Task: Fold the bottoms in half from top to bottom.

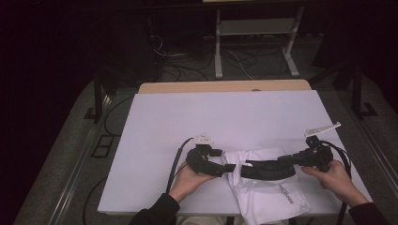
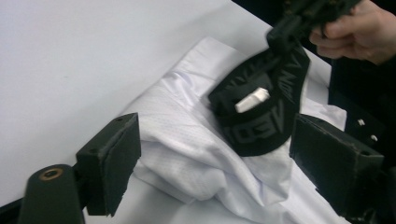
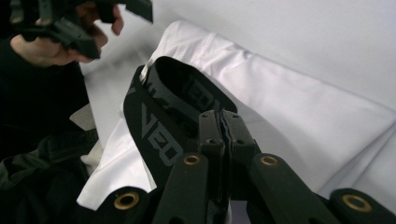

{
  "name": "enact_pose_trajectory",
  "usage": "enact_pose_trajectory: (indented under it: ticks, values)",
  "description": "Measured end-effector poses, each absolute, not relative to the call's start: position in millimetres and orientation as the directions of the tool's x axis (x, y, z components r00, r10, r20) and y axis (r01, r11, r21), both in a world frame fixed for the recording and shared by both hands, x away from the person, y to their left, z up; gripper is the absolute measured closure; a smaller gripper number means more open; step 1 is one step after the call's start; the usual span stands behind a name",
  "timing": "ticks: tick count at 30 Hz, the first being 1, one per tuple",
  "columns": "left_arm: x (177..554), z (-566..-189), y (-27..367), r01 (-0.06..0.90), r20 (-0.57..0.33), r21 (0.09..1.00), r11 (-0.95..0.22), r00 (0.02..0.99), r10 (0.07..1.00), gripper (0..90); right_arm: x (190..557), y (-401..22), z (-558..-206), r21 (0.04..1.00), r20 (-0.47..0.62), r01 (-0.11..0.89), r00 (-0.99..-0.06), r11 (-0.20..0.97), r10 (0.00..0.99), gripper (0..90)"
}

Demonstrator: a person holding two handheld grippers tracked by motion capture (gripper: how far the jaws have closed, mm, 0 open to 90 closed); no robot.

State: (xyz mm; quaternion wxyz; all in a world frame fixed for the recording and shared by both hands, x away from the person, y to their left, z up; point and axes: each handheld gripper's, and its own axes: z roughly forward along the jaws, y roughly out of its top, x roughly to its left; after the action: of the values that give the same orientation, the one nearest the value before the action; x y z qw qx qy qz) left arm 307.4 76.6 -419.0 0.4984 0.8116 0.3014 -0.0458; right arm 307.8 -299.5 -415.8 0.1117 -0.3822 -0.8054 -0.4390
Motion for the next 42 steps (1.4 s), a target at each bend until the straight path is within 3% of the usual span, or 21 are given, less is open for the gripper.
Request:
enact_pose_trajectory:
  ticks: [18,31,37,42]
  values:
    - [313.2,-420.1,84.8,0.539,-0.363,0.786,-0.303,0.799,0.479,10.2,285.2,-305.9,-416.9,0.633,0.536,0.681,-0.729,0.369,0.425,85.9]
    - [314.6,-421.3,84.6,0.542,-0.366,0.783,-0.304,0.798,0.479,10.2,272.6,-305.9,-419.7,0.586,0.535,0.633,-0.771,0.505,0.346,83.6]
    - [314.8,-421.3,84.9,0.543,-0.367,0.783,-0.303,0.797,0.48,10.2,266.7,-301.0,-419.2,0.547,0.539,0.6,-0.786,0.584,0.302,79.1]
    - [314.7,-421.0,84.8,0.542,-0.367,0.784,-0.303,0.798,0.479,10.2,263.7,-298.4,-413.0,0.546,0.544,0.563,-0.801,0.62,0.249,69.3]
